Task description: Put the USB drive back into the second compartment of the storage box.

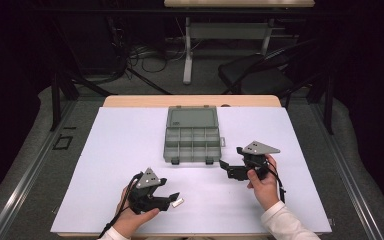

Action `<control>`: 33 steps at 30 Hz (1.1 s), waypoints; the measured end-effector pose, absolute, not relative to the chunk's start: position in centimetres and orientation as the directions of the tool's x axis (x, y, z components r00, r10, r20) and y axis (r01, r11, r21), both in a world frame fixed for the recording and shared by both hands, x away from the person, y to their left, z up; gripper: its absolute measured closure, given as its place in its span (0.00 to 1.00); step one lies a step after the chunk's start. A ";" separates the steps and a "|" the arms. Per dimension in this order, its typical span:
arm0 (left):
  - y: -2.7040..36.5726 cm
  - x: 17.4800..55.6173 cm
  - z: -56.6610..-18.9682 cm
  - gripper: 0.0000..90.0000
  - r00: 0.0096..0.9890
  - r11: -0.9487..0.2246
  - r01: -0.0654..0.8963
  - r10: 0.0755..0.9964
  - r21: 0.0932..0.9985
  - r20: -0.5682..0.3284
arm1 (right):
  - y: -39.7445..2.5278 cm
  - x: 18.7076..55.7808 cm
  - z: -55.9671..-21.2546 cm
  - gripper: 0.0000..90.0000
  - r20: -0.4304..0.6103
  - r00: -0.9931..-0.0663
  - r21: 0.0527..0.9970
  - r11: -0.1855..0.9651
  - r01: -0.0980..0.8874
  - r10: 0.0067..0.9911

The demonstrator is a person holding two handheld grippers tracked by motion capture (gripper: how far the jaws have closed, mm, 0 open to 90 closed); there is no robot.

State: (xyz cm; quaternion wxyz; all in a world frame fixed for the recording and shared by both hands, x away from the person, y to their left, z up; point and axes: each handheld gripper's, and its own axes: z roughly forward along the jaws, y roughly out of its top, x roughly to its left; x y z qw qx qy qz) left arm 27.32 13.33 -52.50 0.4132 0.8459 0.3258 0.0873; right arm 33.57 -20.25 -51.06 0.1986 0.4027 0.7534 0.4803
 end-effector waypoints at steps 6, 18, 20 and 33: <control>13.3 27.1 -52.8 0.49 0.777 -0.445 0.488 0.614 0.751 -0.141 | -20.2 33.6 -51.1 0.19 0.090 -0.597 0.879 0.219 0.424 0.797; 12.5 26.9 -53.9 0.57 0.788 -0.481 0.485 0.602 0.731 -0.127 | -20.1 33.7 -51.3 0.19 0.091 -0.602 0.876 0.224 0.428 0.793; 12.4 26.9 -54.1 0.61 0.783 -0.473 0.502 0.603 0.724 -0.149 | -20.1 33.7 -51.3 0.19 0.091 -0.602 0.875 0.225 0.428 0.793; 12.0 26.7 -54.9 0.73 0.778 -0.492 0.521 0.609 0.697 -0.152 | -20.1 33.8 -51.5 0.19 0.094 -0.604 0.867 0.233 0.440 0.792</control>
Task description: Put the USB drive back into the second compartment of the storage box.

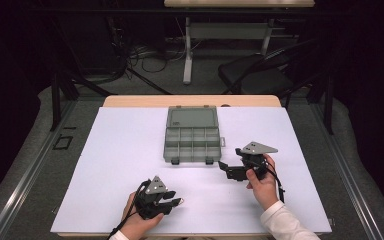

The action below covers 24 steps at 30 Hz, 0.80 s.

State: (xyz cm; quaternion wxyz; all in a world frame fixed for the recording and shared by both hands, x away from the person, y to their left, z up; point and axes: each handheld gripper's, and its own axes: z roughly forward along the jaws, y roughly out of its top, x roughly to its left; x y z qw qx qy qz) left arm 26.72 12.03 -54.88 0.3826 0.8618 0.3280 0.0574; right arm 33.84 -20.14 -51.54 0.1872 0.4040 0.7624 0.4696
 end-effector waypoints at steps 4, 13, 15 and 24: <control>11.9 26.8 -55.1 0.75 0.777 -0.491 0.528 0.608 0.693 -0.161 | -20.1 33.9 -51.6 0.19 0.093 -0.605 0.865 0.237 0.442 0.791; 11.7 26.6 -55.3 0.78 0.778 -0.492 0.526 0.607 0.694 -0.160 | -20.1 33.9 -51.7 0.19 0.096 -0.604 0.866 0.233 0.442 0.791; 11.6 26.6 -55.4 0.79 0.776 -0.488 0.527 0.610 0.696 -0.160 | -20.1 33.9 -51.7 0.19 0.094 -0.605 0.865 0.236 0.443 0.790; 11.4 26.5 -55.6 0.81 0.782 -0.501 0.520 0.604 0.692 -0.150 | -20.1 33.9 -51.8 0.19 0.094 -0.604 0.862 0.238 0.447 0.792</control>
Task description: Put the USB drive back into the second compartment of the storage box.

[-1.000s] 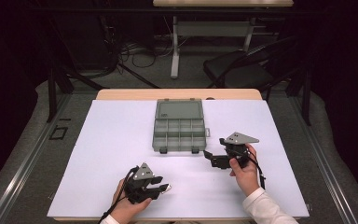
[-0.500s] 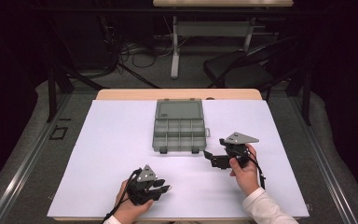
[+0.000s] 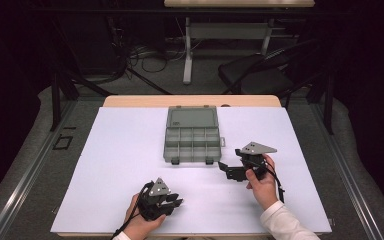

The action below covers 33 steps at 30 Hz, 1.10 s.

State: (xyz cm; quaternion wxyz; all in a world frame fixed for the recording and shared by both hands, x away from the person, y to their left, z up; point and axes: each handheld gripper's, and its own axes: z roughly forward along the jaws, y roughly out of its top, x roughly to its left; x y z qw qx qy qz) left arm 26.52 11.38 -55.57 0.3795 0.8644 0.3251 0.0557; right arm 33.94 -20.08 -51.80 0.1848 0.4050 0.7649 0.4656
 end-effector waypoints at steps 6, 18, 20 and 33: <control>11.2 26.5 -55.7 0.82 0.785 -0.511 0.518 0.603 0.686 -0.143 | -20.0 34.0 -51.9 0.19 0.094 -0.604 0.862 0.239 0.447 0.791; 11.1 26.5 -55.9 0.83 0.794 -0.536 0.502 0.597 0.679 -0.115 | -20.0 34.0 -52.0 0.19 0.091 -0.605 0.858 0.246 0.450 0.791; 11.0 26.4 -55.9 0.84 0.794 -0.538 0.498 0.598 0.680 -0.109 | -20.0 34.0 -52.0 0.19 0.091 -0.606 0.858 0.247 0.450 0.790; 11.0 26.2 -55.9 0.87 0.796 -0.548 0.481 0.600 0.684 -0.078 | -19.9 34.0 -52.1 0.19 0.094 -0.607 0.856 0.247 0.454 0.789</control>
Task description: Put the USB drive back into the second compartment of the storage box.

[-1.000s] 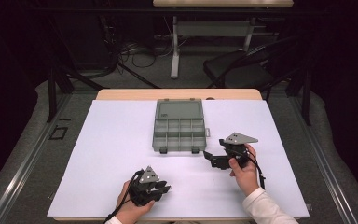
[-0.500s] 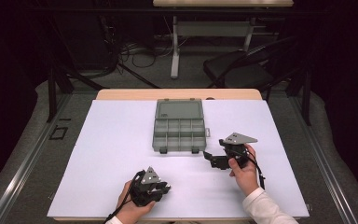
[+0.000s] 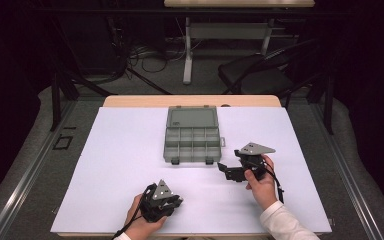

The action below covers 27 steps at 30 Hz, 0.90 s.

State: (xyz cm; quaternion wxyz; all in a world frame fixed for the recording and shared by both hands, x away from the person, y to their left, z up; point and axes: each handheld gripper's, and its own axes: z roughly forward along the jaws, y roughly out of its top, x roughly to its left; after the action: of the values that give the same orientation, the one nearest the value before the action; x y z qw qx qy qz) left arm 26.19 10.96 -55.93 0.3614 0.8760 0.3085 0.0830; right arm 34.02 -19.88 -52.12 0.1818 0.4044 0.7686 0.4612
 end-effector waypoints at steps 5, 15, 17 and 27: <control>11.0 26.2 -55.9 0.87 0.796 -0.547 0.482 0.599 0.684 -0.081 | -19.9 34.0 -52.1 0.19 0.096 -0.606 0.856 0.245 0.455 0.790; 11.2 26.4 -55.8 0.88 0.789 -0.533 0.493 0.606 0.688 -0.096 | -20.0 34.1 -52.2 0.19 0.098 -0.604 0.857 0.242 0.455 0.791; 11.4 26.5 -55.6 0.88 0.785 -0.522 0.495 0.612 0.695 -0.099 | -20.0 34.1 -52.2 0.19 0.097 -0.605 0.857 0.243 0.455 0.791; 12.4 27.0 -54.8 0.88 0.758 -0.462 0.498 0.643 0.734 -0.110 | -20.0 34.1 -52.2 0.19 0.099 -0.603 0.854 0.243 0.460 0.792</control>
State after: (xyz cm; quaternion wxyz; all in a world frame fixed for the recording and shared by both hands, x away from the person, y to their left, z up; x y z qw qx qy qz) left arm 26.97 12.45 -54.77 0.3955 0.8501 0.3356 0.0912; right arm 34.05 -19.98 -52.23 0.1800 0.4075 0.7677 0.4606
